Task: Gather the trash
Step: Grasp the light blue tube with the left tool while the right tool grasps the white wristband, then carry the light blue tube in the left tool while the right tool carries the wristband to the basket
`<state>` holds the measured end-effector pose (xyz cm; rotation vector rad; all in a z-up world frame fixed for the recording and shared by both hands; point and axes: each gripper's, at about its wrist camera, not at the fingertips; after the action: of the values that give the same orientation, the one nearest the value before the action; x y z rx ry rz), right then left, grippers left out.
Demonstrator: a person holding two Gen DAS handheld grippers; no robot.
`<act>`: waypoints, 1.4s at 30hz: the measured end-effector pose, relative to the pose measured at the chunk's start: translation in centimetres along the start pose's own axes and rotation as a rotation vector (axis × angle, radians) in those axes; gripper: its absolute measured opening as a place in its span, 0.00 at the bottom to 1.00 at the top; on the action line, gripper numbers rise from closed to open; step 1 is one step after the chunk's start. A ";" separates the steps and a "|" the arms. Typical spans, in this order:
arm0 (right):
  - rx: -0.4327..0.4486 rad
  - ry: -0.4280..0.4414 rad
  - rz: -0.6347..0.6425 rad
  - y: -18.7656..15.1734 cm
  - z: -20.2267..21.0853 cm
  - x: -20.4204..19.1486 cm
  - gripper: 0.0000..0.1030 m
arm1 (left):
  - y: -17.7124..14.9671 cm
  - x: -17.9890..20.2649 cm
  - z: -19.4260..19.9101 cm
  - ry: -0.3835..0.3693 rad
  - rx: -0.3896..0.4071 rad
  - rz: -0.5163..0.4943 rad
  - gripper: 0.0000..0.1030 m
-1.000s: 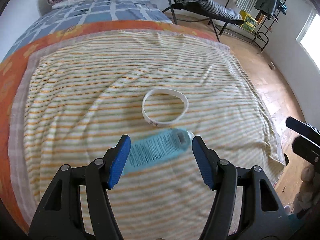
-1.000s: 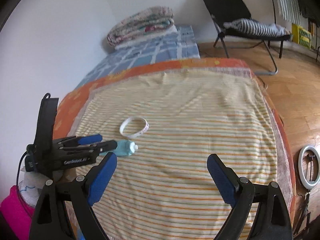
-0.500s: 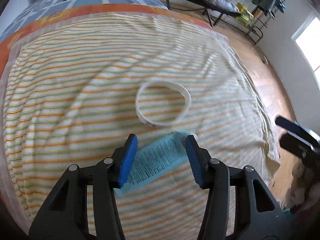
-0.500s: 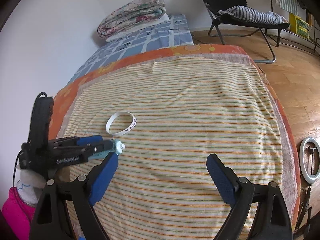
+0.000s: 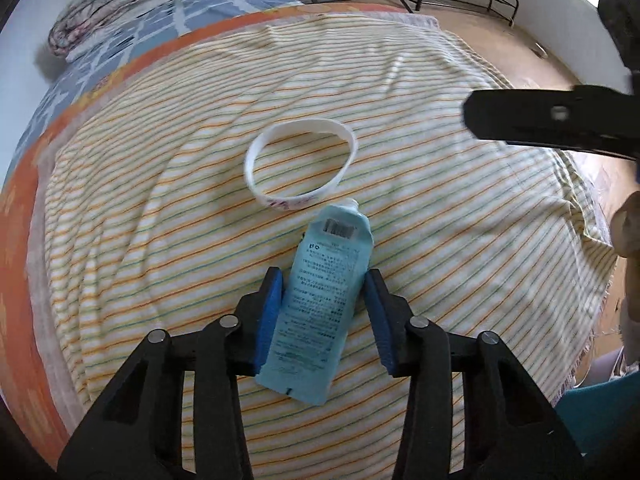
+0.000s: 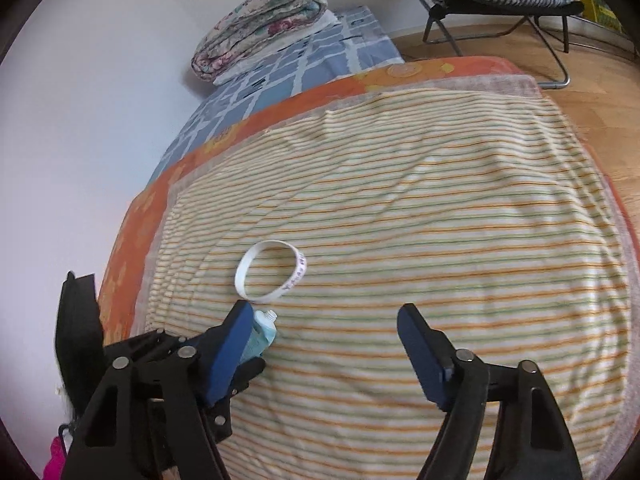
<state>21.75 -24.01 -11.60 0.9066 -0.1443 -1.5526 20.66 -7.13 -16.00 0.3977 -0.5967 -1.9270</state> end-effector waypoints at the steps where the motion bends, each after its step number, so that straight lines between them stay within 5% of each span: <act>1: -0.008 0.003 -0.004 0.0 -0.6 -0.2 0.67 | -0.2 -0.4 0.2 0.010 0.000 0.006 0.39; 9: -0.054 0.006 -0.021 -0.2 -5.1 -2.2 0.55 | -1.8 -4.6 1.7 0.066 0.006 0.088 0.37; 15: -0.049 -0.073 0.079 -0.3 -7.5 -4.0 0.45 | -2.2 -7.3 2.6 0.080 0.017 0.154 0.36; 17: -0.036 -0.094 0.111 -0.3 -7.5 -4.2 0.35 | -2.4 -7.7 2.8 0.086 0.019 0.158 0.36; 19: -0.030 -0.121 0.152 -0.2 -7.6 -4.4 0.15 | -2.7 -7.9 2.9 0.090 0.018 0.160 0.36; 22: -0.026 -0.107 0.126 -0.1 -7.3 -3.9 0.04 | -3.1 -8.2 3.0 0.094 0.015 0.161 0.36; 42: 0.047 -0.019 0.214 -1.5 0.9 -6.4 0.01 | -3.2 -5.8 8.4 0.105 0.090 0.158 0.36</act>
<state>19.49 -18.35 -8.99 0.8835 -0.2842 -1.3640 16.22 1.20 -10.88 0.4916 -0.6287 -1.7219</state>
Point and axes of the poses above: each gripper's, at about its wrist camera, not at the fingertips, and z roughly against the way its jaws point, x to its right, y to its top, and after that the axes turned 10 degrees about x, right-handed
